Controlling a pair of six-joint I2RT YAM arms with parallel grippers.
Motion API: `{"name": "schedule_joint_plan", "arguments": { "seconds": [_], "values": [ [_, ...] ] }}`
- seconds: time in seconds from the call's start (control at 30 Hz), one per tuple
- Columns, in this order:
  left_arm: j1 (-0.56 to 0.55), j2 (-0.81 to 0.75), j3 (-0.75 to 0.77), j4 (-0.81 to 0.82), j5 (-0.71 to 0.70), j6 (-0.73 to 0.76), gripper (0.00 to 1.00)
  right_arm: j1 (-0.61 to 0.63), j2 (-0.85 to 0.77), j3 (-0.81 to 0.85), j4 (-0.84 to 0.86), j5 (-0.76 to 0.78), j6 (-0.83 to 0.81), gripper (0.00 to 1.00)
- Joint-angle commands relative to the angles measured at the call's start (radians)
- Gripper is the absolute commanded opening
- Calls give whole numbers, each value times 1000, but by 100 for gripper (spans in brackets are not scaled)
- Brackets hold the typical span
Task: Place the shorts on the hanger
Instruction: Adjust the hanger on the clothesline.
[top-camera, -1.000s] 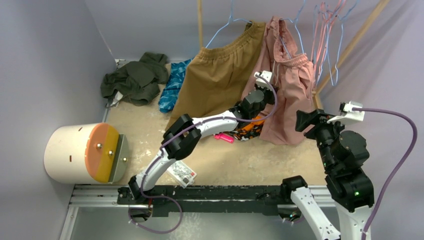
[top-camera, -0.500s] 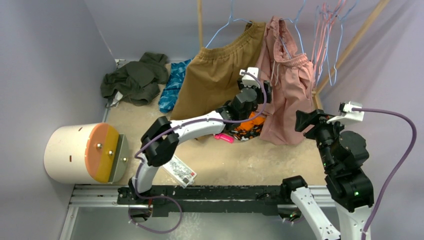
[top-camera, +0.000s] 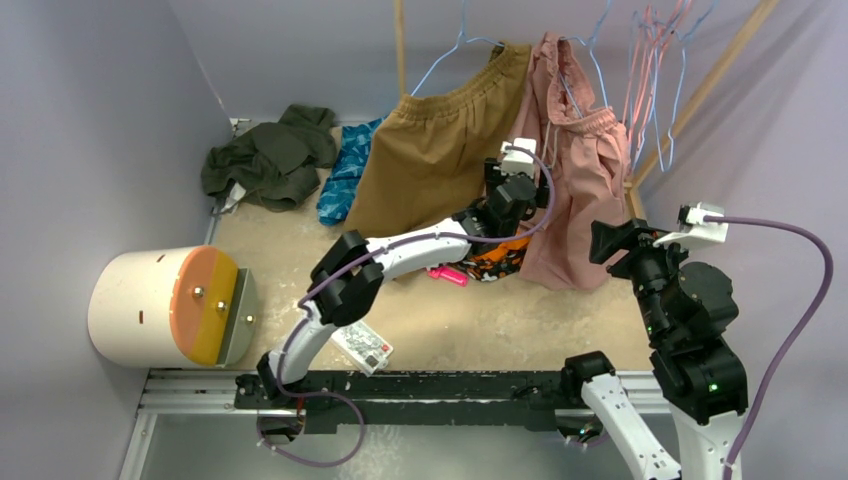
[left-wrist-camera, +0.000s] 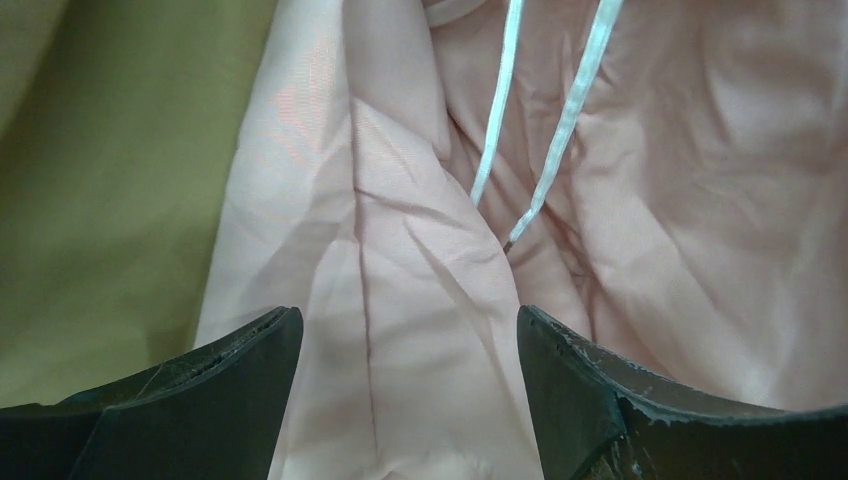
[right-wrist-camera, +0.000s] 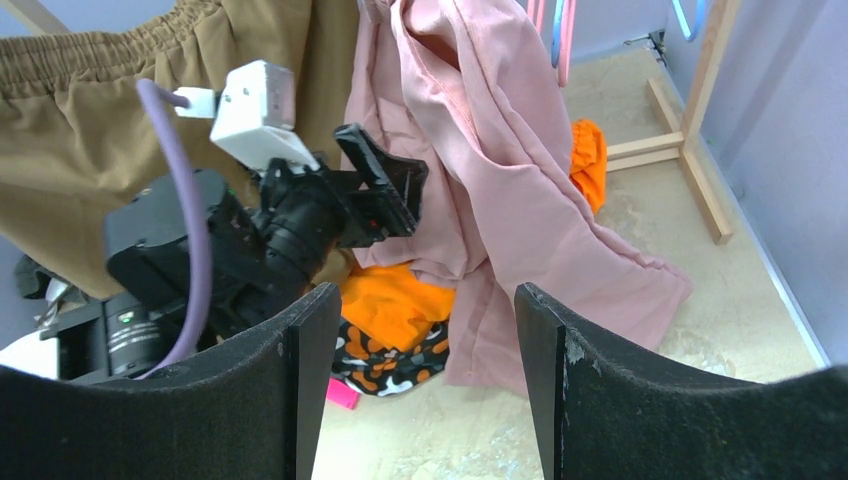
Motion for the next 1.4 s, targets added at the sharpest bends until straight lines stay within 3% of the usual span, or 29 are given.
{"name": "schedule_joint_plan", "arguments": {
  "seconds": [0.0, 0.13, 0.23, 0.47, 0.6, 0.63, 0.77, 1.07, 1.23, 1.37],
  "values": [
    [2, 68, 146, -61, -33, 59, 78, 13, -30, 48, 11, -16, 7, 67],
    [8, 130, 210, -114, -38, 74, 77, 13, -29, 40, 20, -21, 5, 67],
    [18, 146, 207, -117, -38, 72, 67, 13, -30, 35, 24, -26, 5, 67],
    [28, 158, 205, -72, -35, 125, 29, 13, -35, 32, 19, -17, -6, 67],
    [29, 186, 249, -81, -34, 173, 1, 13, -36, 31, 16, -18, -5, 67],
    [29, 184, 248, -76, -34, 177, 0, 13, -38, 33, 15, -17, -5, 67],
    [29, 130, 164, 35, 22, 178, 0, 13, -41, 39, 10, -12, -7, 67],
    [27, -34, -68, 467, 263, 96, 0, 13, -42, 41, 12, -10, -14, 67],
    [27, -39, -51, 486, 252, 38, 0, 13, -48, 40, 6, 3, -13, 67],
    [28, -103, -120, 466, 219, 7, 40, 13, -49, 35, 2, 40, -12, 69]
  ]
}}
